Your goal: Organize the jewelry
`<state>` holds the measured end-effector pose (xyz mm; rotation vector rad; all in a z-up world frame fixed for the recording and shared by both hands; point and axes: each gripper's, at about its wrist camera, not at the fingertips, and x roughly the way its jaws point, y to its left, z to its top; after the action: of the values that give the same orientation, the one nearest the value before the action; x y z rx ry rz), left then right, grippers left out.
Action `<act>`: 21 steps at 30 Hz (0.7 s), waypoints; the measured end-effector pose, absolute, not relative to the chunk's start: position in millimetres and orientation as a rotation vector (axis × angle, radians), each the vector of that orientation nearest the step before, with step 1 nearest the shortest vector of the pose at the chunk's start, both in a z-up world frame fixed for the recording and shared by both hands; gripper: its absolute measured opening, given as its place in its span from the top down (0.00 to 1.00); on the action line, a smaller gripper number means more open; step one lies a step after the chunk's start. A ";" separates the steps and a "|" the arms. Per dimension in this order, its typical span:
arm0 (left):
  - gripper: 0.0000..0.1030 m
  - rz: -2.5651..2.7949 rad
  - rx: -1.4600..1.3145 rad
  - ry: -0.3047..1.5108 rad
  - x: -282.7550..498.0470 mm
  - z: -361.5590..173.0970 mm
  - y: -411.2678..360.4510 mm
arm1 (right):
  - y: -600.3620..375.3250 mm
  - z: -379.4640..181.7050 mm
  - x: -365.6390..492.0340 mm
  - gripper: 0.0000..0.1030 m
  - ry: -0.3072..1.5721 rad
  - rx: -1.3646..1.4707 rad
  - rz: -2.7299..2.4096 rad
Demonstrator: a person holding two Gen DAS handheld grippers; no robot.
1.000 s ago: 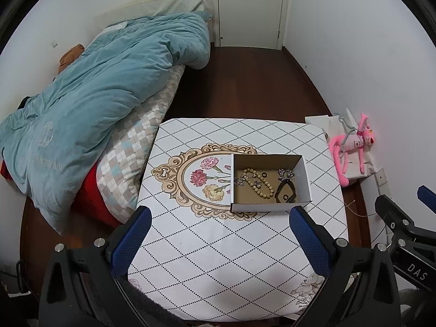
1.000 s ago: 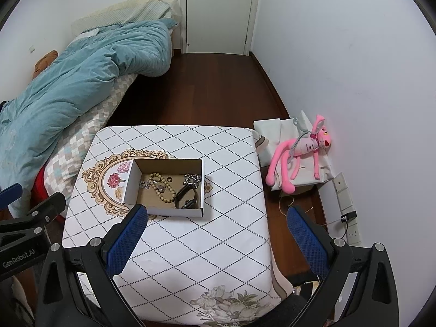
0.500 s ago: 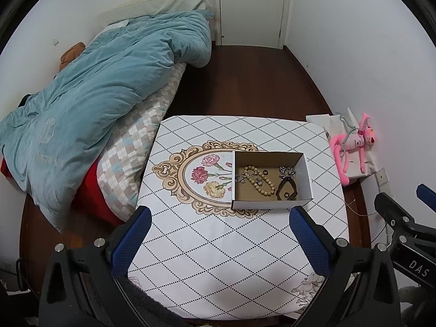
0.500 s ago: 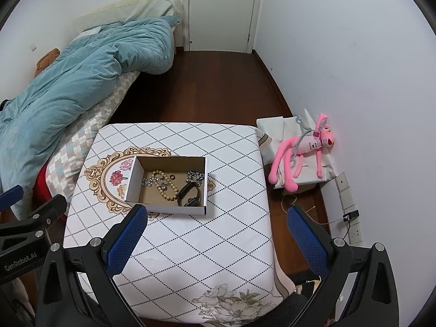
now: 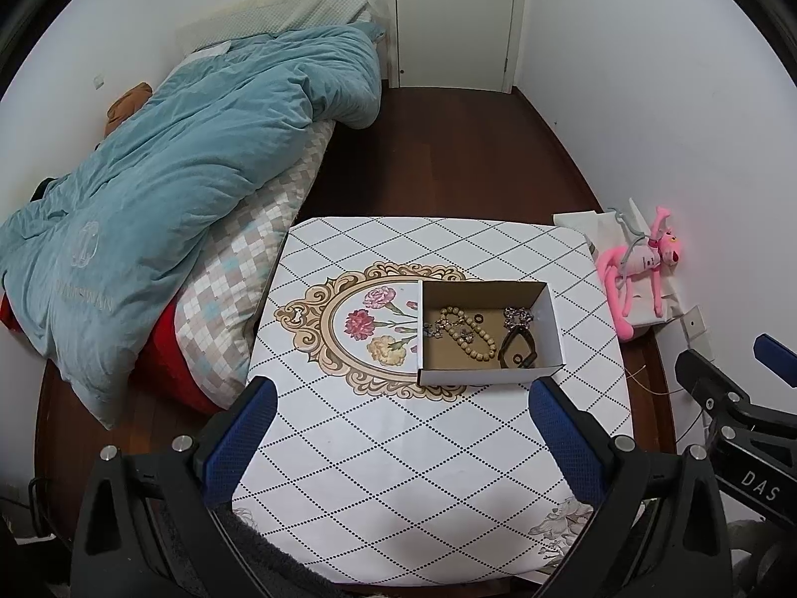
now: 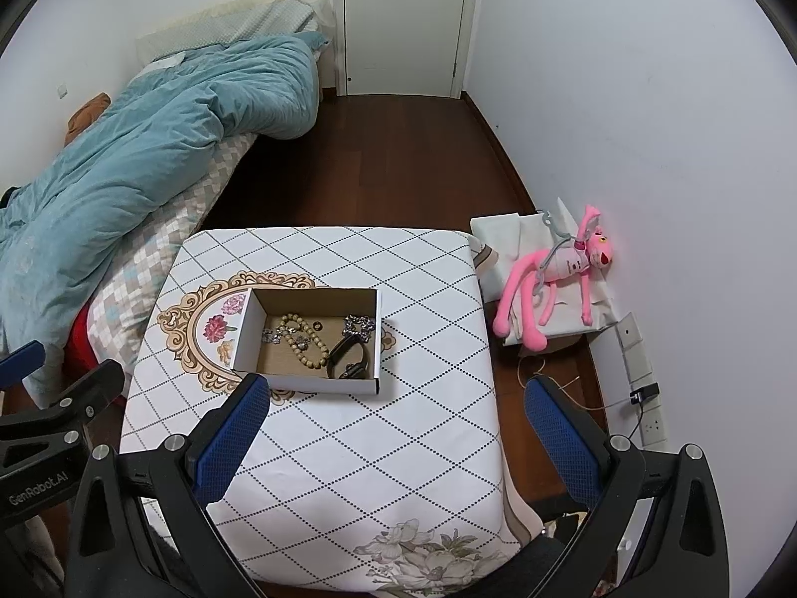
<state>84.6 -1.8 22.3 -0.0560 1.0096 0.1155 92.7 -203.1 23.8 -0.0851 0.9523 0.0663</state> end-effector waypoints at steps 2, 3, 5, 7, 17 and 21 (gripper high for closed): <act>0.00 0.114 -0.058 1.010 84.6 22.4 -1.9 | -203.4 23.7 92.7 0.00 0.953 -0.085 0.064; 0.00 0.113 -0.058 1.010 84.7 22.6 -2.4 | -203.0 24.0 92.5 0.00 0.952 -0.083 0.065; 0.00 0.113 -0.058 1.010 84.7 22.6 -2.4 | -203.1 23.8 92.7 0.00 0.951 -0.087 0.064; 0.00 0.112 -0.059 1.010 84.6 23.1 -3.0 | -202.9 23.9 92.5 0.00 0.953 -0.084 0.066; 0.00 0.112 -0.058 1.009 84.3 23.1 -4.0 | -201.6 24.5 91.4 0.00 0.954 -0.091 0.066; 0.00 0.112 -0.058 1.010 84.2 23.1 -3.8 | -201.3 24.9 91.6 0.00 0.954 -0.092 0.065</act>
<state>84.2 -3.8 23.1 -0.0583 1.0100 0.1117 91.6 -201.3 24.9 -0.0916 0.9536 0.0647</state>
